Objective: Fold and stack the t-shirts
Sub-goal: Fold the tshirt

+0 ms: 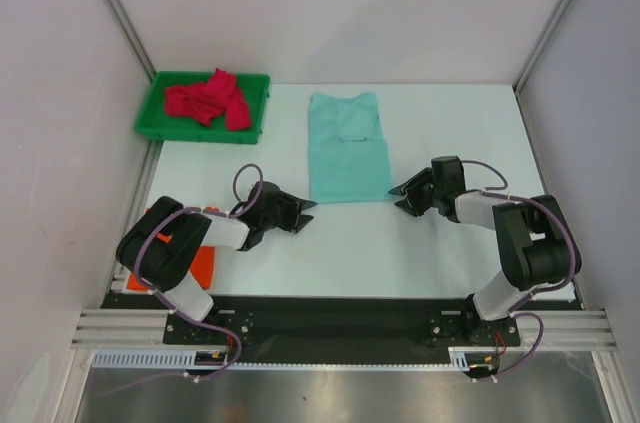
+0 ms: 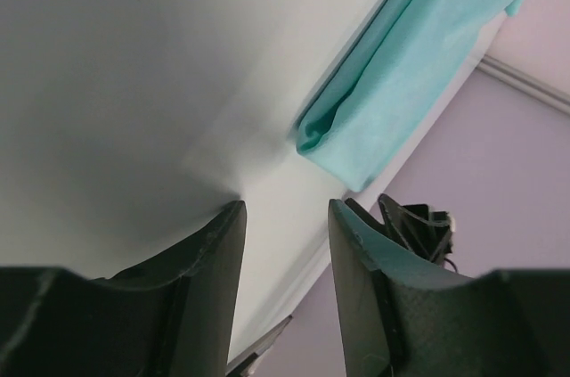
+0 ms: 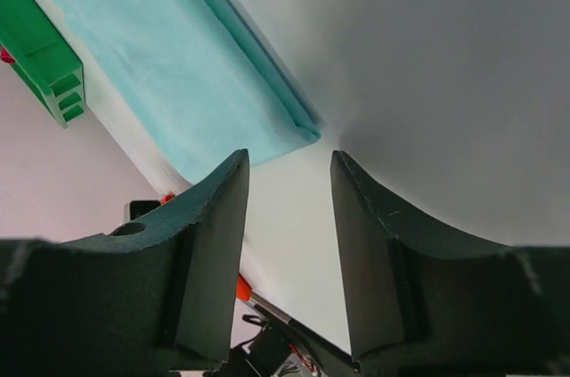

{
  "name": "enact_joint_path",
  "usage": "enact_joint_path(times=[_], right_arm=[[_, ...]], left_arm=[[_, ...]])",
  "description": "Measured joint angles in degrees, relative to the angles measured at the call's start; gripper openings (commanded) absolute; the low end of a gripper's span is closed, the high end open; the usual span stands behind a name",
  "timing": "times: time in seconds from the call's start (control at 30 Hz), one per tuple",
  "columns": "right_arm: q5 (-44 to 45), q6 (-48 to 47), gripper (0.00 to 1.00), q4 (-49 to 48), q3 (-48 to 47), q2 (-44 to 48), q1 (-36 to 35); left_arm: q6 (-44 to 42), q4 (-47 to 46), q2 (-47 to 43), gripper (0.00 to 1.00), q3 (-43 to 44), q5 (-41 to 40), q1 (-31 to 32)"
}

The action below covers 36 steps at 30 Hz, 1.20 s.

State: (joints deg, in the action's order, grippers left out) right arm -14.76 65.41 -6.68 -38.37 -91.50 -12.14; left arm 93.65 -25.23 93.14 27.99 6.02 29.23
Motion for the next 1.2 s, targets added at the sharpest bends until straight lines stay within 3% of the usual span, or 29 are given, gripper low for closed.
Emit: enact_joint_path(times=[0.43, 1.2], right_arm=[[0.8, 7.1, 0.44, -8.0, 3.9, -1.6, -0.1], [3.5, 10.2, 0.36, -9.9, 4.5, -2.4, -0.9]], left_arm=[[5.6, -2.7, 4.0, 0.44, 2.3, -1.9, 0.0], [7.9, -4.1, 6.8, 0.29, 3.4, -2.9, 0.0]])
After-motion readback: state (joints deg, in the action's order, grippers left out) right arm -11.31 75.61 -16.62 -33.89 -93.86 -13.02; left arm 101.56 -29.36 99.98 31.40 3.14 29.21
